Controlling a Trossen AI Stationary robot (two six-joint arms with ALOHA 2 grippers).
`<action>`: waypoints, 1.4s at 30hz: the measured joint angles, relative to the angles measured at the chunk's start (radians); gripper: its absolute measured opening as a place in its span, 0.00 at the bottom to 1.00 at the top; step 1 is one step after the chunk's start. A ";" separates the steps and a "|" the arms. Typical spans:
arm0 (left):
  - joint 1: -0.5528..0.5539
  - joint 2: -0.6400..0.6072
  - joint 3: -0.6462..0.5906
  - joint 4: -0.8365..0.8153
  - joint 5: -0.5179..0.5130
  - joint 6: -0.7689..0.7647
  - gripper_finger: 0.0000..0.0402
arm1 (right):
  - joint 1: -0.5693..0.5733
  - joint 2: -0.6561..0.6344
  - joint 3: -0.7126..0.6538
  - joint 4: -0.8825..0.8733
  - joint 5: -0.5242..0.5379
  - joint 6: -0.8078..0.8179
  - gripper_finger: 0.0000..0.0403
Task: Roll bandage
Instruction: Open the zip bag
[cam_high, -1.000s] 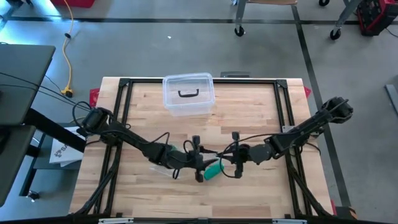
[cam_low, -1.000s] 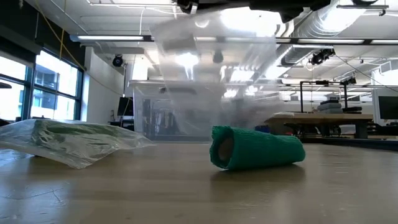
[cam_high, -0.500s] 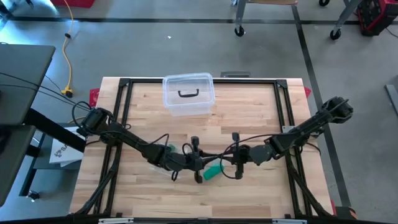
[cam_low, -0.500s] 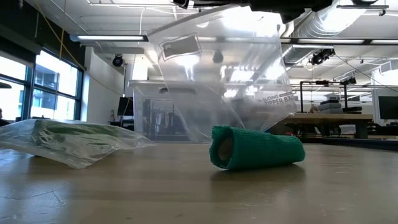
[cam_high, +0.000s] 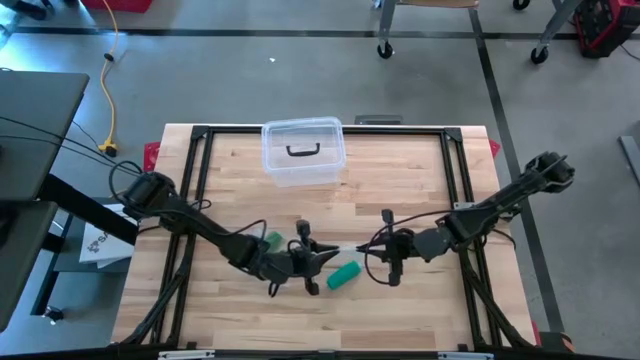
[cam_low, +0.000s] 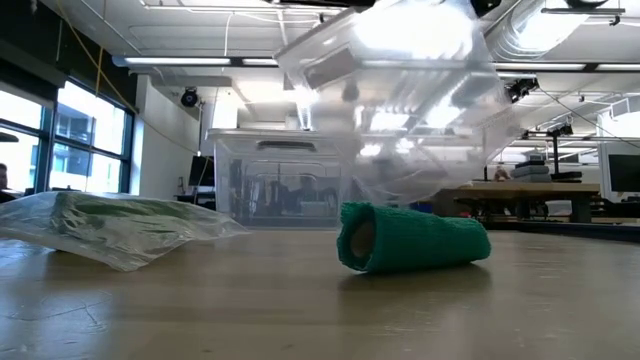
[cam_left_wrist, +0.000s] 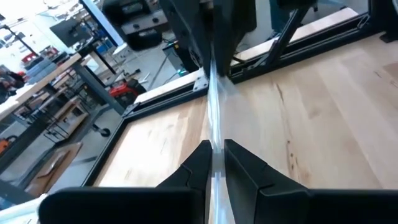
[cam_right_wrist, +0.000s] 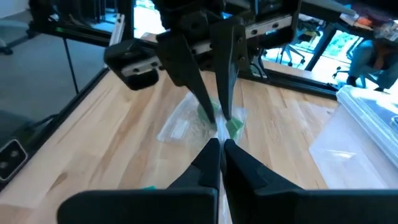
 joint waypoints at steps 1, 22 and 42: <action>-0.003 -0.005 0.000 -0.013 -0.006 -0.004 0.07 | 0.005 -0.006 0.000 -0.003 0.000 0.000 0.00; -0.049 -0.034 -0.001 -0.123 -0.014 -0.164 0.09 | 0.063 -0.101 0.000 -0.118 0.019 0.043 0.00; -0.053 -0.148 -0.001 -0.185 0.080 -0.232 0.34 | 0.063 -0.100 0.001 -0.129 0.019 0.053 0.00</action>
